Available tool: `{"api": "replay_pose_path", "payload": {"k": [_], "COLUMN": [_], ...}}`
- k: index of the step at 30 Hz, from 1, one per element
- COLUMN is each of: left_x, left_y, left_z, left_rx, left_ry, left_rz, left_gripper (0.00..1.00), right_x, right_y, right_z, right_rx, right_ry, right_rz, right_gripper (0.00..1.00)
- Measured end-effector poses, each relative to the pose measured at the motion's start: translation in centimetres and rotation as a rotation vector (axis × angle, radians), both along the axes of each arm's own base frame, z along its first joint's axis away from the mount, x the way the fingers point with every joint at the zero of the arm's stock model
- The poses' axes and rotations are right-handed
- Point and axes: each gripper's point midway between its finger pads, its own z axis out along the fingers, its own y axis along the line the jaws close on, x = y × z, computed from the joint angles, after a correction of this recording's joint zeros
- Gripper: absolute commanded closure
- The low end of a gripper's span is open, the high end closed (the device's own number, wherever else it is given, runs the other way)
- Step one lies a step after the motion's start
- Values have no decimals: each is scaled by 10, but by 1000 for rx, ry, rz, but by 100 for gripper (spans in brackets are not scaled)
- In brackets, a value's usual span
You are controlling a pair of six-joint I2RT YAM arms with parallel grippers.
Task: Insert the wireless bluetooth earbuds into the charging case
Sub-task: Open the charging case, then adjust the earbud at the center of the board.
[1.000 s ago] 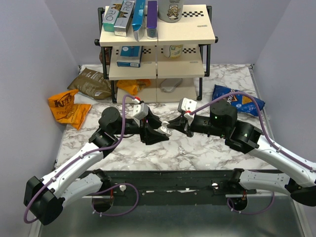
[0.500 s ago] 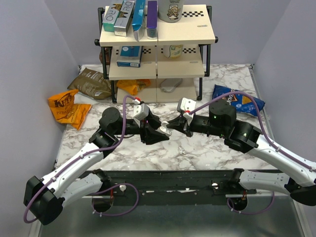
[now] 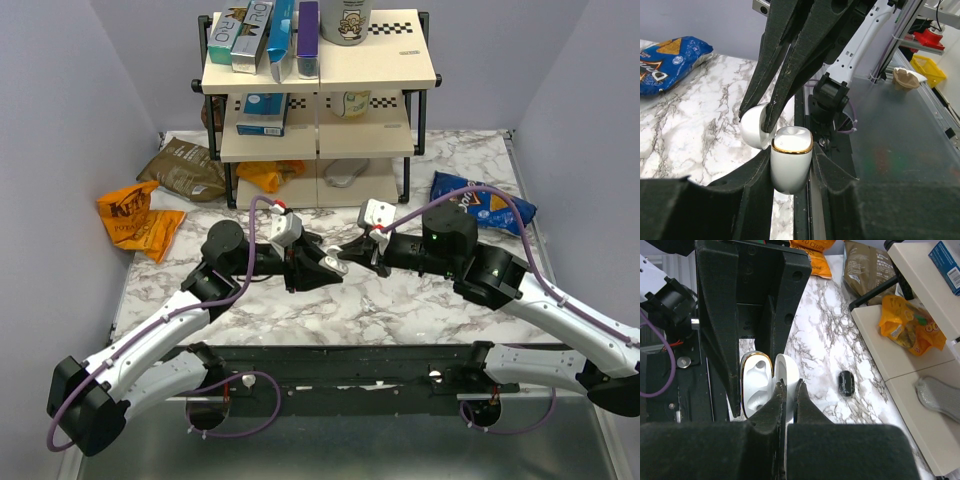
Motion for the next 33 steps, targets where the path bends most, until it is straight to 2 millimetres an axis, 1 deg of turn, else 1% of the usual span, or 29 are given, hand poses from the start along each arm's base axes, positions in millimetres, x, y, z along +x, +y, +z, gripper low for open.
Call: {"api": "replay_pose_path", "payload": {"k": [1, 2, 3, 4, 5, 6, 7, 10, 12, 14, 16, 17, 19, 20, 21, 22, 24, 25, 27, 28, 29, 30, 31, 33], "left_x": [0, 0, -1, -1, -1, -1, -2, 3, 7, 10, 12, 14, 16, 15, 19, 12, 5, 2, -5, -7, -8, -10, -10, -10], "left_y": [1, 1, 2, 2, 3, 3, 3, 6, 8, 12, 17, 20, 25, 28, 29, 31, 31, 30, 29, 29, 29, 29, 29, 30], "left_z": [-1, -1, -1, -1, -2, -2, -4, -7, -10, -12, -13, -13, -14, -14, -14, -17, -18, -20, -25, -27, -30, -32, -34, -34], "left_rx": [-3, -6, -9, -17, -20, -24, -26, -41, -59, -82, -115, -138, -176, -205, -215, -239, -273, -281, -302, -316, -326, -333, -338, -351], "left_ry": [-3, -5, -8, -14, -16, -19, -19, -24, -31, -41, -52, -58, -65, -73, -70, -80, -94, -98, -100, -98, -95, -89, -85, -80], "left_rz": [6, 10, 13, 19, 24, 29, 31, 77, 124, 170, 224, 255, 309, 335, 364, 366, 371, 369, 369, 371, 375, 377, 382, 395], "left_gripper": [100, 100, 100, 100, 100, 100, 100, 100, 100, 100, 100, 100, 100, 100, 100, 100, 100, 100, 100, 100, 100, 100, 100, 100], "right_x": [0, -1, -1, -2, -2, -1, 0, 2, 5, 11, 23, 32, 51, 62, 71, 77, 82, 83, 80, 74, 69, 64, 61, 55], "right_y": [0, 1, 1, 2, 2, 2, 2, 1, -1, -6, -17, -26, -43, -51, -59, -65, -70, -71, -74, -78, -82, -86, -88, -91], "right_z": [0, -1, -1, -1, -1, -2, -1, 3, 10, 21, 32, 35, 32, 23, 9, -9, -51, -75, -125, -151, -169, -184, -194, -208], "right_rx": [-1, -2, -2, -2, -1, 0, 2, 27, 63, 113, 184, 218, 276, 290, 294, 285, 239, 197, 105, 50, 10, -23, -42, -66], "right_ry": [1, 2, 3, 5, 10, 14, 14, 37, 55, 75, 109, 129, 184, 214, 252, 287, 364, 403, 477, 517, 547, 569, 586, 615], "right_rz": [1, 4, 5, 6, 5, 2, -9, -34, -71, -125, -205, -261, -374, -438, -499, -553, -626, -653, -691, -709, -720, -727, -730, -734], "right_gripper": [94, 88, 79, 60, 53, 48, 41, 34, 30, 30, 32, 34, 37, 39, 40, 41, 44, 45, 45, 46, 48, 49, 49, 49]}}
